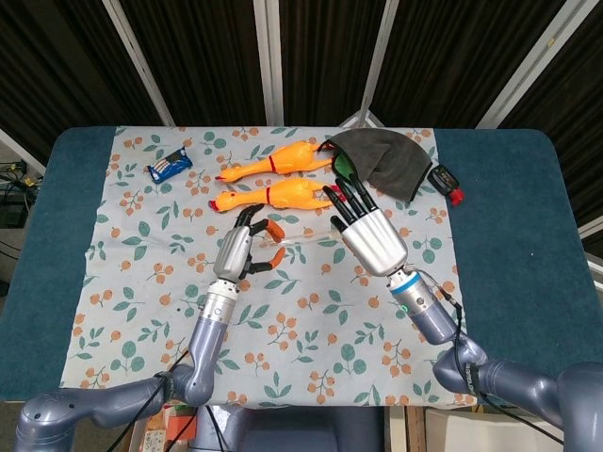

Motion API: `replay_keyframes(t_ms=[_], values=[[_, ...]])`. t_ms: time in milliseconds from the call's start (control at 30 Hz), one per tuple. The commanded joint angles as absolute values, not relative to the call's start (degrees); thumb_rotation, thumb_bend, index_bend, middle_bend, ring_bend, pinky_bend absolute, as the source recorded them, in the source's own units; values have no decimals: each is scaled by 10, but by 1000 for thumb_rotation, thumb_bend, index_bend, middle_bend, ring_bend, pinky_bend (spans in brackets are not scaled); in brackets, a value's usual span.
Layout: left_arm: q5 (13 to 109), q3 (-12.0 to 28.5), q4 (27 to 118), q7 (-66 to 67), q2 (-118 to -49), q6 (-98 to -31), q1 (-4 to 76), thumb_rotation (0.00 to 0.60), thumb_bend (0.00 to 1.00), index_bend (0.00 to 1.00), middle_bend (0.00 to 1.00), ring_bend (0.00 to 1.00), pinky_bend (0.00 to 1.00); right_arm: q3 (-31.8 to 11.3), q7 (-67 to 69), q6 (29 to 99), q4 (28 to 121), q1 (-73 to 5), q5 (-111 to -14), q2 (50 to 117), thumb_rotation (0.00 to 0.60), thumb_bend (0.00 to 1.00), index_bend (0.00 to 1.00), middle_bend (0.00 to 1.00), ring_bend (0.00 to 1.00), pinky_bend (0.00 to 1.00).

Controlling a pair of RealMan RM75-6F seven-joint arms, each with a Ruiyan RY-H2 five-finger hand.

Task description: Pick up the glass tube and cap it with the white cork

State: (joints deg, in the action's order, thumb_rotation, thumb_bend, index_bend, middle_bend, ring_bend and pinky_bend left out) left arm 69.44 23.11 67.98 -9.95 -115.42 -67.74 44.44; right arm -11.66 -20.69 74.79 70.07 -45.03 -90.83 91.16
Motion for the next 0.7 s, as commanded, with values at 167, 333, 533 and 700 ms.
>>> replay_keyframes(t_ms=[167,333,533,700], values=[[691,232,688,-93,-1156,-679,443,600,606,670,567,94,0,-115,-208,749,700,-449,-909,915,600,416,621,151,18,0],[689,233,692,-91,-1156,-680,441,600,606,669,567,95,0,-115,-209,750,700,-448,-909,917,600,417,622,151,19,0],[688,236,694,-90,-1158,-680,442,600,606,669,567,94,0,-114,-210,750,702,-447,-909,919,600,416,622,150,18,0],[689,236,694,-90,-1159,-680,443,600,606,669,567,95,0,-113,-212,751,705,-446,-909,919,600,416,618,150,18,0]])
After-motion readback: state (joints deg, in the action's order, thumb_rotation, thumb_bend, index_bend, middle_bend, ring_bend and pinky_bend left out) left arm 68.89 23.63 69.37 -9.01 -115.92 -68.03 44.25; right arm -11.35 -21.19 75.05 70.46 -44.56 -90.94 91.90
